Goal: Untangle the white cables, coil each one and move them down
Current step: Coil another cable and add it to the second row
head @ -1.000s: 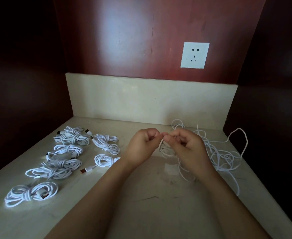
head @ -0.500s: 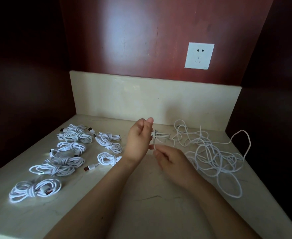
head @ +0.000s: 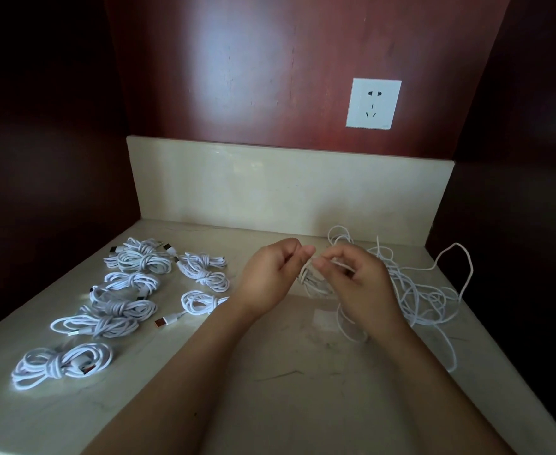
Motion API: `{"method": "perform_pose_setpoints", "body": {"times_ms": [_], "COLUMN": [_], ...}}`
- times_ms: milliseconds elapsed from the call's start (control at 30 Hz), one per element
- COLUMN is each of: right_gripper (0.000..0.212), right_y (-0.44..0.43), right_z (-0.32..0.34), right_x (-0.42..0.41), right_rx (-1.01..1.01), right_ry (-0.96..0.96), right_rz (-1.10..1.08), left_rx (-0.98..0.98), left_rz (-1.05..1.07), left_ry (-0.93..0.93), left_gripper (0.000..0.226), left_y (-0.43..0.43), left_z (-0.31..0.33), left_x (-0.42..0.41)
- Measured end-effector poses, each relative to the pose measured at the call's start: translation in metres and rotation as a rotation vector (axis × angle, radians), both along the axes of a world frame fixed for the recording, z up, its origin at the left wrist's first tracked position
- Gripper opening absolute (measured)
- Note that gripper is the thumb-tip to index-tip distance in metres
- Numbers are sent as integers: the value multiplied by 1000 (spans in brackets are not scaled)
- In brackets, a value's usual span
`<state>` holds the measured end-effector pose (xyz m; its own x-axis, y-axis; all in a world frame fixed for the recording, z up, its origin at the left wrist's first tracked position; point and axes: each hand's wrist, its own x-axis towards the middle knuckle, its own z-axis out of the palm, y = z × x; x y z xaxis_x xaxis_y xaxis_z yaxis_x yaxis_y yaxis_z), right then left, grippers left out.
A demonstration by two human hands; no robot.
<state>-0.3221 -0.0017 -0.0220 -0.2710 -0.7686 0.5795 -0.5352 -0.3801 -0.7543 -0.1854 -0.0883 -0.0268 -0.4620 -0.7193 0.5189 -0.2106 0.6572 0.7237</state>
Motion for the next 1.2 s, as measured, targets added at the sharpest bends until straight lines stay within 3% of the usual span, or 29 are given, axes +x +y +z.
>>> {"method": "perform_pose_setpoints", "body": {"times_ms": [133,300,433,567,733,900,1033,1200], "right_gripper": [13,20,15,24,34,26,19,25], "right_y": [-7,-7,0,6,9,4,0,-5], "right_z": [-5,-20,-21,-13,-4,2,3,-15], "right_x": [-3,9,28,34,23,9,0,0], "right_rx": [22,217,259,219,107,11,55,177], "right_ry": [-132,96,436,552,343,155,-50,15], "right_rz": [57,75,125,154,78,-50,-11,-9], "left_rx": [191,306,174,8,-71,-139,-17,148], "left_rz": [-126,-46,110,195,178,71,-92,-122], "left_ry": [280,504,404,161,-82,-132,41,379], "left_gripper": [39,40,39,40,39,39,37,34], "left_y": [17,20,10,1,-4,1,7,18], "left_z": [13,21,14,6,4,5,4,14], "left_x": [-6,-4,-1,5,7,0,-2,-3]}}
